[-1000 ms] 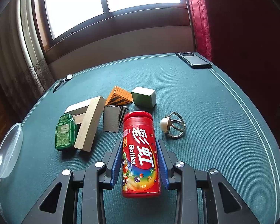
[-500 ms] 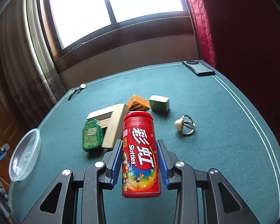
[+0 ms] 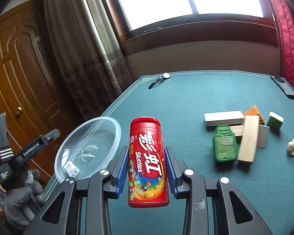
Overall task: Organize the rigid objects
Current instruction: 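Release the charger into the bowl with the left tool while the right tool drops the Skittles tube in, then move the right tool to the long wooden block and grasp it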
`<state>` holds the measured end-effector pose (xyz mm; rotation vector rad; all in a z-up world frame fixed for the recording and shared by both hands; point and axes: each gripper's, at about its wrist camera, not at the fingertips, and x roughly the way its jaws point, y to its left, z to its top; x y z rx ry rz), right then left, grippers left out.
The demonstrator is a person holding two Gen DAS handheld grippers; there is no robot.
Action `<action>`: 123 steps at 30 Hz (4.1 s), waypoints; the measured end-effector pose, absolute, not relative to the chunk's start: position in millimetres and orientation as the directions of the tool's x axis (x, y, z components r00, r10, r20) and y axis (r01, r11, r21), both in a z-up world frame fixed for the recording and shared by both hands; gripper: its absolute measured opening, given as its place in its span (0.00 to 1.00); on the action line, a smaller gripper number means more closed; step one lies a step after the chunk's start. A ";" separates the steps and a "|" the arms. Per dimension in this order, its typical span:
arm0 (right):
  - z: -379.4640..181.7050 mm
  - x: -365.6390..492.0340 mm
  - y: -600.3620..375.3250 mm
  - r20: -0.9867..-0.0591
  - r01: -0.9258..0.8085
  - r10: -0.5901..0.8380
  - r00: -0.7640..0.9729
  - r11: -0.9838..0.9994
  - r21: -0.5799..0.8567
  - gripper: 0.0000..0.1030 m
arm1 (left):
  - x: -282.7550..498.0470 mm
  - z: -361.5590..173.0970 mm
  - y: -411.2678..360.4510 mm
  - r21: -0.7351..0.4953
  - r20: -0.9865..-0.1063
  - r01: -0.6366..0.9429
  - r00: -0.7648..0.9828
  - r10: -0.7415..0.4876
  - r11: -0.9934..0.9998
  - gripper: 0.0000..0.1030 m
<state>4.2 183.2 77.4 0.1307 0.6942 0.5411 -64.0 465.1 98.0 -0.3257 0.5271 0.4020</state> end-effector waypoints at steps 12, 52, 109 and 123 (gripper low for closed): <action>76.9 13.4 268.1 -0.593 -0.514 0.578 0.560 0.804 0.299 0.37 | -62.9 92.4 478.5 -0.237 -0.550 -0.490 0.779 0.300 0.839 0.77; 43.2 11.2 222.4 -0.633 -0.394 0.444 0.634 0.890 0.229 0.51 | -52.0 79.8 458.1 -0.249 -0.583 -0.436 0.781 0.226 0.865 0.84; 21.1 78.2 67.9 -0.714 -0.063 0.155 0.683 0.986 0.153 0.33 | -11.8 67.2 348.2 -0.153 -0.649 -0.162 0.761 0.024 0.975 0.84; 16.8 41.6 35.0 -0.715 -0.115 0.200 0.670 0.979 0.166 0.23 | 14.6 63.5 286.2 -0.117 -0.675 -0.024 0.736 -0.062 0.993 0.84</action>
